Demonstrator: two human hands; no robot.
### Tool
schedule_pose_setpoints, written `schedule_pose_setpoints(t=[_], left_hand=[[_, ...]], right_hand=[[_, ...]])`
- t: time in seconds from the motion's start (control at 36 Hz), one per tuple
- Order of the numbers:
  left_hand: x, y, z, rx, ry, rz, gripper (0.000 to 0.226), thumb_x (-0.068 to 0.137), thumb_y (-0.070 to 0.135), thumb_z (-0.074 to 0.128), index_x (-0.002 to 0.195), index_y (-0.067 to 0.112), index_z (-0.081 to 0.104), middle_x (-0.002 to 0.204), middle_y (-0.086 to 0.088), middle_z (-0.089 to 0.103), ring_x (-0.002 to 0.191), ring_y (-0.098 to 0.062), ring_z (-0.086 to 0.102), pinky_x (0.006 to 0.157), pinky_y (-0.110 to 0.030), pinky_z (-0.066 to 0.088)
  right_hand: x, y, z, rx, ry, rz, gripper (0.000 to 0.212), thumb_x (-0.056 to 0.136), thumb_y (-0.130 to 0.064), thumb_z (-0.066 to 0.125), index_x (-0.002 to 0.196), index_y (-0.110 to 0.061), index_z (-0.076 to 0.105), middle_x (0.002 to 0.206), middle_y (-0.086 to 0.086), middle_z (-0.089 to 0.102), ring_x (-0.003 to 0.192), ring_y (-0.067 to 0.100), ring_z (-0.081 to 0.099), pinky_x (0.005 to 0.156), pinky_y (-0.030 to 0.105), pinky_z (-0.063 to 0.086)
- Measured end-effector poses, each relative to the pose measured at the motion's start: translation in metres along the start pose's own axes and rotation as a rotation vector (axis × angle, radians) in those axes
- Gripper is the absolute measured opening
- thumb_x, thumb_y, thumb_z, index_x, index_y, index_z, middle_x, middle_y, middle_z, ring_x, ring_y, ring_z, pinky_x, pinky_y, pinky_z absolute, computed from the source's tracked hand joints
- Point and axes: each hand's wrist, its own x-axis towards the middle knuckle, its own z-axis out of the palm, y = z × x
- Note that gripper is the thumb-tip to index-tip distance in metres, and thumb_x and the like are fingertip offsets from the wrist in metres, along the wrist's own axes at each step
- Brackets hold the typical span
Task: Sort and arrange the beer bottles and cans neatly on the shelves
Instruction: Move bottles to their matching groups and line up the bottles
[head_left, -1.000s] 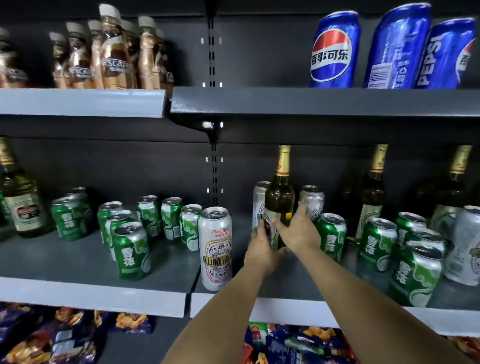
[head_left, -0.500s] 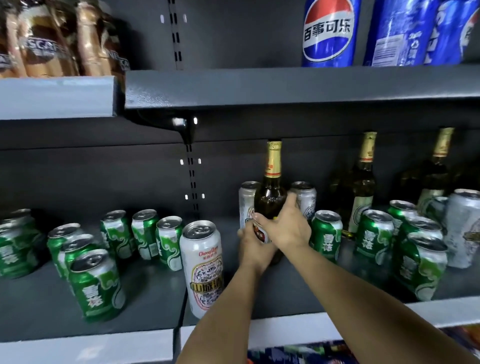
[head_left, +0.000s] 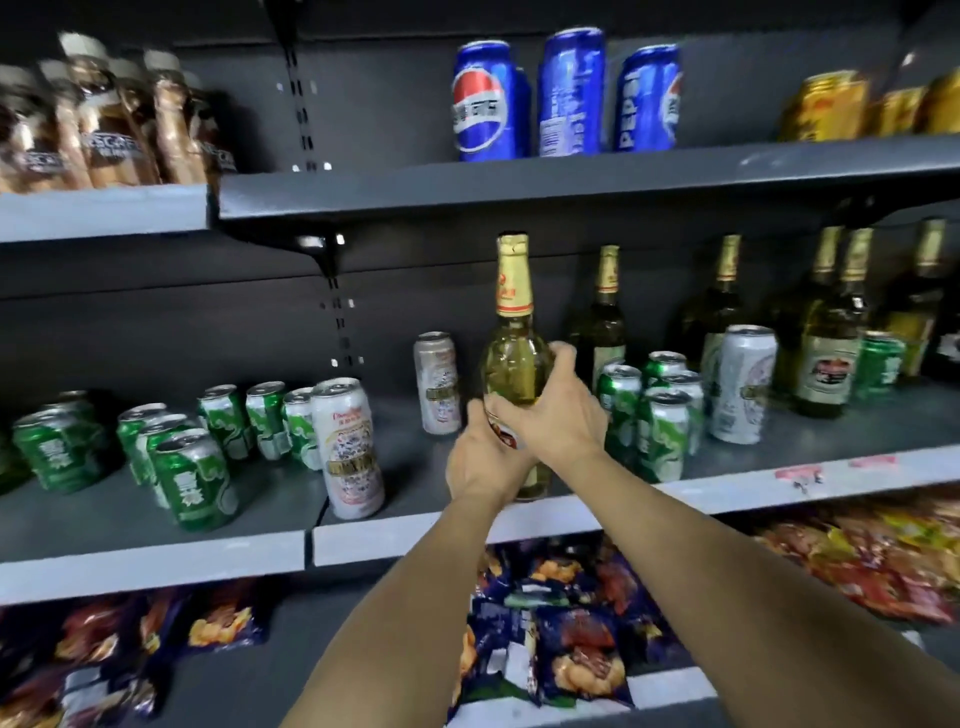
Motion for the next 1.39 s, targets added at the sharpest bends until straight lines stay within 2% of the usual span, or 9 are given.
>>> schedule_pose_setpoints(t=[0.17,0.31,0.5,0.64,0.81,0.94,1.08,1.22,1.39], left_hand=[[-0.065,0.053,0.035,0.018,0.048,0.055,0.065,0.084,0.038,0.064,0.139,0.021,0.033,0.112,-0.010,0.065,0.105,-0.035,0.061,0.074,-0.034,0.042],[-0.099,0.098,0.076,-0.067,0.023,0.130,0.048,0.083,0.040,0.063,0.118,0.018,0.039,0.096,-0.004,0.060,0.096,-0.032,0.062,0.071,-0.032,0.042],[-0.128,0.180,0.153,-0.092,-0.098,0.188,0.052,0.081,0.040,0.065,0.122,0.024,0.038,0.098,-0.001,0.061,0.090,-0.029,0.059,0.070,-0.032,0.040],[-0.129,0.235,0.221,-0.116,-0.202,0.261,0.052,0.082,0.044,0.064,0.123,0.024,0.039,0.105,-0.003,0.065,0.097,-0.030,0.062,0.069,-0.031,0.040],[-0.109,0.297,0.306,-0.190,-0.249,0.342,0.058,0.087,0.049,0.062,0.132,0.024,0.035,0.110,-0.002,0.066,0.103,-0.029,0.063,0.071,-0.028,0.040],[-0.076,0.334,0.383,-0.239,-0.253,0.335,0.046,0.084,0.054,0.062,0.112,0.027,0.038,0.105,0.003,0.066,0.096,-0.026,0.064,0.068,-0.031,0.045],[-0.042,0.373,0.447,-0.226,-0.266,0.298,0.048,0.086,0.053,0.060,0.119,0.025,0.041,0.111,0.004,0.065,0.100,-0.023,0.064,0.071,-0.031,0.046],[-0.024,0.396,0.492,-0.148,-0.308,0.230,0.038,0.089,0.047,0.056,0.114,0.024,0.038,0.105,0.003,0.065,0.097,-0.025,0.064,0.070,-0.030,0.043],[0.003,0.409,0.534,-0.290,-0.306,0.049,0.029,0.096,0.041,0.040,0.119,0.027,0.050,0.103,0.008,0.061,0.103,-0.022,0.063,0.086,-0.033,0.049]], right_hand=[[-0.042,0.038,-0.073,0.028,0.057,-0.050,0.080,0.075,-0.056,0.070,0.137,-0.030,0.026,0.118,0.000,0.061,0.104,0.028,0.061,0.074,0.033,0.044],[-0.059,0.074,-0.131,0.024,0.097,-0.072,0.087,0.076,-0.052,0.070,0.144,-0.030,0.021,0.136,0.000,0.048,0.117,0.028,0.055,0.087,0.039,0.047],[-0.053,0.149,-0.222,-0.058,0.198,-0.006,0.086,0.078,-0.052,0.070,0.146,-0.026,0.023,0.138,0.000,0.038,0.115,0.026,0.054,0.081,0.037,0.045],[-0.038,0.214,-0.270,-0.027,0.280,0.111,0.096,0.077,-0.052,0.072,0.150,-0.023,0.016,0.148,-0.002,0.038,0.131,0.022,0.044,0.098,0.042,0.045],[0.009,0.289,-0.308,-0.035,0.315,0.345,0.090,0.070,-0.052,0.079,0.138,-0.022,0.028,0.134,-0.001,0.051,0.126,0.023,0.049,0.095,0.040,0.044],[0.057,0.346,-0.342,-0.119,0.297,0.347,0.065,0.078,-0.048,0.073,0.122,-0.019,0.036,0.114,0.000,0.057,0.112,0.024,0.056,0.083,0.034,0.043],[0.109,0.400,-0.367,-0.148,0.294,0.352,0.058,0.078,-0.046,0.074,0.113,-0.021,0.035,0.103,-0.004,0.055,0.107,0.023,0.059,0.076,0.029,0.043],[0.145,0.450,-0.376,-0.155,0.276,0.377,0.074,0.075,-0.052,0.075,0.128,-0.015,0.039,0.114,0.003,0.063,0.107,0.024,0.061,0.080,0.035,0.050],[0.187,0.493,-0.373,-0.090,0.202,0.357,0.064,0.076,-0.050,0.076,0.120,-0.019,0.042,0.106,-0.003,0.057,0.106,0.023,0.060,0.075,0.028,0.042]])
